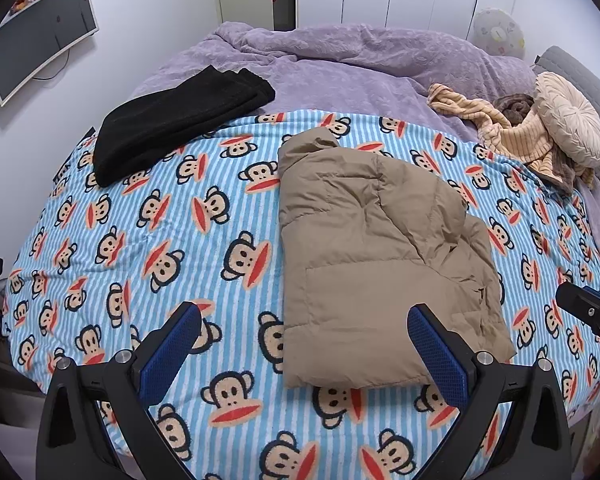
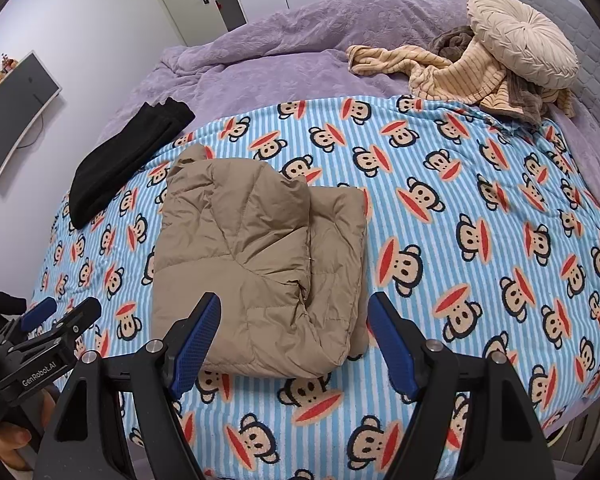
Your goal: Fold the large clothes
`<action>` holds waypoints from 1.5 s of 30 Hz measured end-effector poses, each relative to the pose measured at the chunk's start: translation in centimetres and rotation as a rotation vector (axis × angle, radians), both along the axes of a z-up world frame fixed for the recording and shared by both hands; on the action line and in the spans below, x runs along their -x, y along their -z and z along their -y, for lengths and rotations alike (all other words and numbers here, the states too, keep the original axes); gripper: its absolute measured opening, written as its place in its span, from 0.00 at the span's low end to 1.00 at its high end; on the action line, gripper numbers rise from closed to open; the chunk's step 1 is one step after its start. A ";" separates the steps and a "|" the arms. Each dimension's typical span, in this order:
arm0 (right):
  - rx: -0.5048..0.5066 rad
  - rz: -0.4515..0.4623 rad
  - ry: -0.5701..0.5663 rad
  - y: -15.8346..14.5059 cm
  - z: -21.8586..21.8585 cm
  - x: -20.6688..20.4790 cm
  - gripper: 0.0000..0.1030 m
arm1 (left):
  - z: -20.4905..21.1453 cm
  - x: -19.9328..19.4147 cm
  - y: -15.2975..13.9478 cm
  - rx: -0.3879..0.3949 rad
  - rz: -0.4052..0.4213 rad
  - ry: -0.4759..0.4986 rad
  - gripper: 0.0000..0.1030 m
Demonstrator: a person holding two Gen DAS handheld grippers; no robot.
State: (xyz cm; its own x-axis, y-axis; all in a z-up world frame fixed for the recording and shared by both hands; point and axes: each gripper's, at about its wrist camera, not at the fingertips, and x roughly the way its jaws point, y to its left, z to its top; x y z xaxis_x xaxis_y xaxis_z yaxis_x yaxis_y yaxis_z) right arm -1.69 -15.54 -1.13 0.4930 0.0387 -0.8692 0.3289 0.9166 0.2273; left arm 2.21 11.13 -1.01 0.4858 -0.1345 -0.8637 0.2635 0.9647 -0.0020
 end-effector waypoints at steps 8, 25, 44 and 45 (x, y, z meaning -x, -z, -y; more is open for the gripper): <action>0.001 0.001 0.001 -0.1 0.0 0.1 0.77 | 0.1 0.1 -0.1 0.000 0.001 -0.001 1.00; 0.000 0.002 0.005 -0.1 -0.2 0.3 0.77 | 0.1 0.3 -0.3 -0.001 0.003 -0.002 1.00; -0.002 0.003 0.009 -0.2 -0.4 0.3 0.77 | -0.4 0.0 -0.7 0.001 0.004 -0.009 1.00; -0.002 0.003 0.010 -0.1 -0.4 0.3 0.77 | -0.4 0.0 -0.7 0.000 0.005 -0.010 1.00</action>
State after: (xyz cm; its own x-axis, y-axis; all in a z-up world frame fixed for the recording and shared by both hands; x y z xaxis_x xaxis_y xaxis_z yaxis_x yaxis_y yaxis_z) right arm -2.01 -15.16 -0.99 0.4961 0.0358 -0.8675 0.3374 0.9127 0.2305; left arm 2.17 11.52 -0.27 0.4910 -0.1294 -0.8615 0.2541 0.9672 -0.0005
